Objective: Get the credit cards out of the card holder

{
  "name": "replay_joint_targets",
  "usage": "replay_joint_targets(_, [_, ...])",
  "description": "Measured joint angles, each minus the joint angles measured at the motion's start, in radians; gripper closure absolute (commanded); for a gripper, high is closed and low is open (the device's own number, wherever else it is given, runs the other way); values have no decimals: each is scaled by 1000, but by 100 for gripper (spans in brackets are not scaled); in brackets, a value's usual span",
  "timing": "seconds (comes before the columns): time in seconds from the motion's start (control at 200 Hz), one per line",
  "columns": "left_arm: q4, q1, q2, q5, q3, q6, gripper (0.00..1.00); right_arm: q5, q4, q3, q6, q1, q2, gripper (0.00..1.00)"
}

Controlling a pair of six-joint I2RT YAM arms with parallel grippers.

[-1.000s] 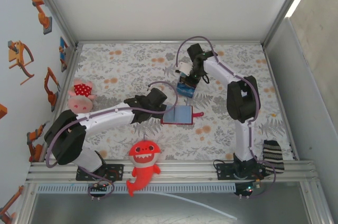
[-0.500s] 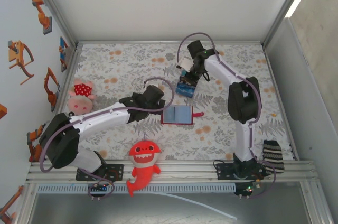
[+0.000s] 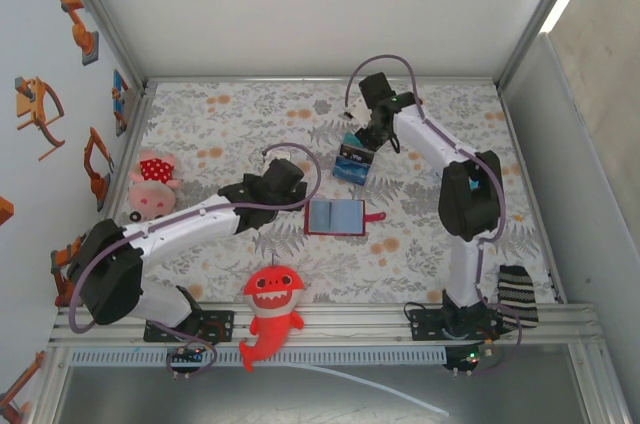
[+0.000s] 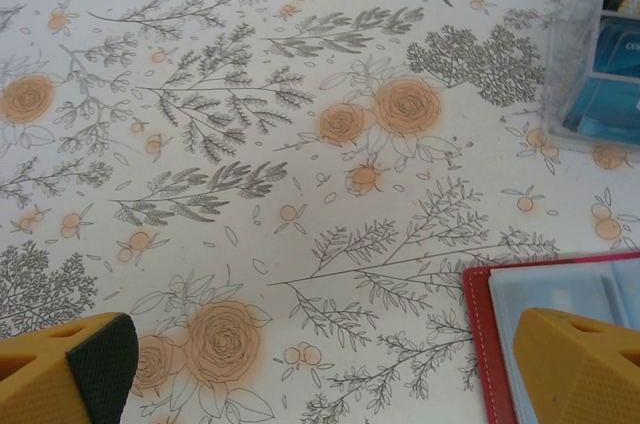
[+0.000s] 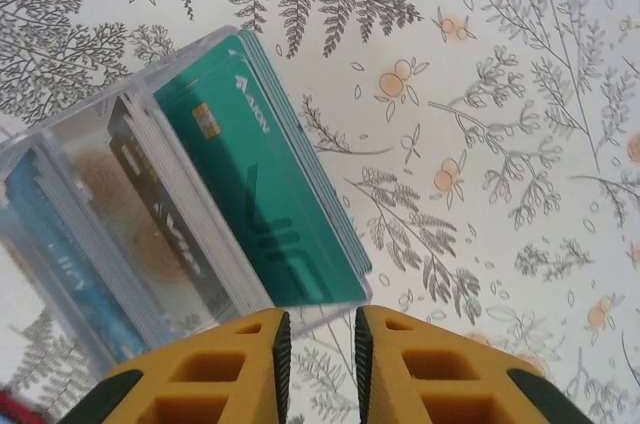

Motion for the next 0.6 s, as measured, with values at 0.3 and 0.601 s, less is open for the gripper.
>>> replay_joint_targets(0.3, [46,70,-128,-61,-121,-128,3,17,87,-267,305,92,-250,59])
replay_joint_targets(0.601, [82,135,-272,-121,-245,-250,3,29,165,-474,551,309,-315,57])
